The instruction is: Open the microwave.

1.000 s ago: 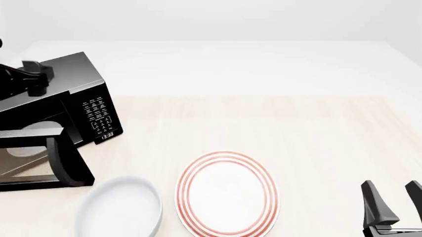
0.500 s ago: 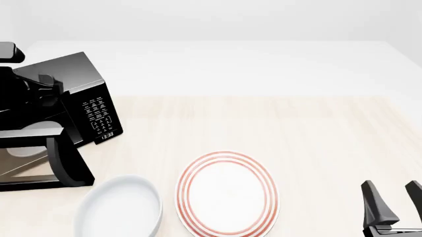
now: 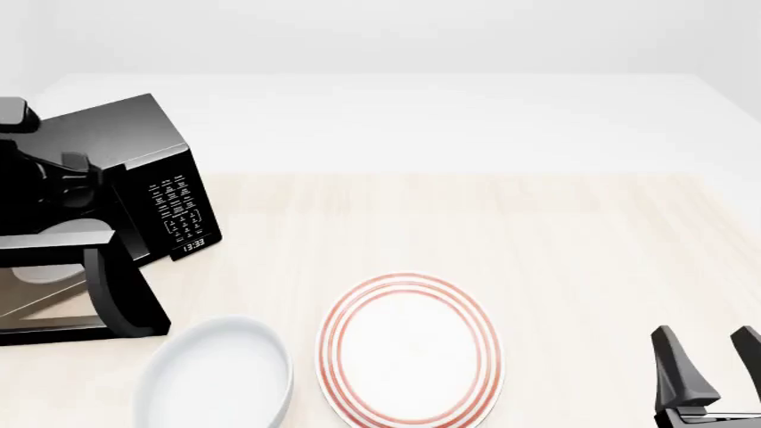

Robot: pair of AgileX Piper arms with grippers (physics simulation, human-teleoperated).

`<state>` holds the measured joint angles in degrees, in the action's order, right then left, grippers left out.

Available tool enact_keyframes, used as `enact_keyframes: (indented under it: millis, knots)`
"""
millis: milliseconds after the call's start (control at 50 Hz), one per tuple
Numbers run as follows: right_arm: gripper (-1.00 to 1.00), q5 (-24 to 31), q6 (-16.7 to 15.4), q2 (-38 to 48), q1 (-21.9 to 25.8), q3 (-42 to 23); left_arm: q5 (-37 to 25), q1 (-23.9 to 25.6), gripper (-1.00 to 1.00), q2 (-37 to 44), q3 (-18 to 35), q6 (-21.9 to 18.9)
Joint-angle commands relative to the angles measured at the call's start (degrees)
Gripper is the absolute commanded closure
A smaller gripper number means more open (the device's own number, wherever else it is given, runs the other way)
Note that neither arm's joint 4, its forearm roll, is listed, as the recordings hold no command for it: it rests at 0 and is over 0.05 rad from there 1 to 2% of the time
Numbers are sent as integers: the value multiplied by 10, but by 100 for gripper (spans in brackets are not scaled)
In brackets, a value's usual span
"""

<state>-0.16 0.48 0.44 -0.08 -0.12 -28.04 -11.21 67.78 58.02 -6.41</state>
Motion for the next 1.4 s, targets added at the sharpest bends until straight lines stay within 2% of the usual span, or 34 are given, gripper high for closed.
enact_keyframes:
  millis: [20, 340, 760, 1400]
  knots:
    - [-100, 0, 0, 0, 0, 0, 12, -20, -100, 11, -18, -3]
    - [-100, 0, 0, 0, 0, 0, 33, -40, -100, 26, -45, -8]
    - [-100, 0, 0, 0, 0, 0, 38, -50, -100, 47, -37, -10]
    - [-100, 0, 0, 0, 0, 0, 41, -54, -100, 26, -78, -11]
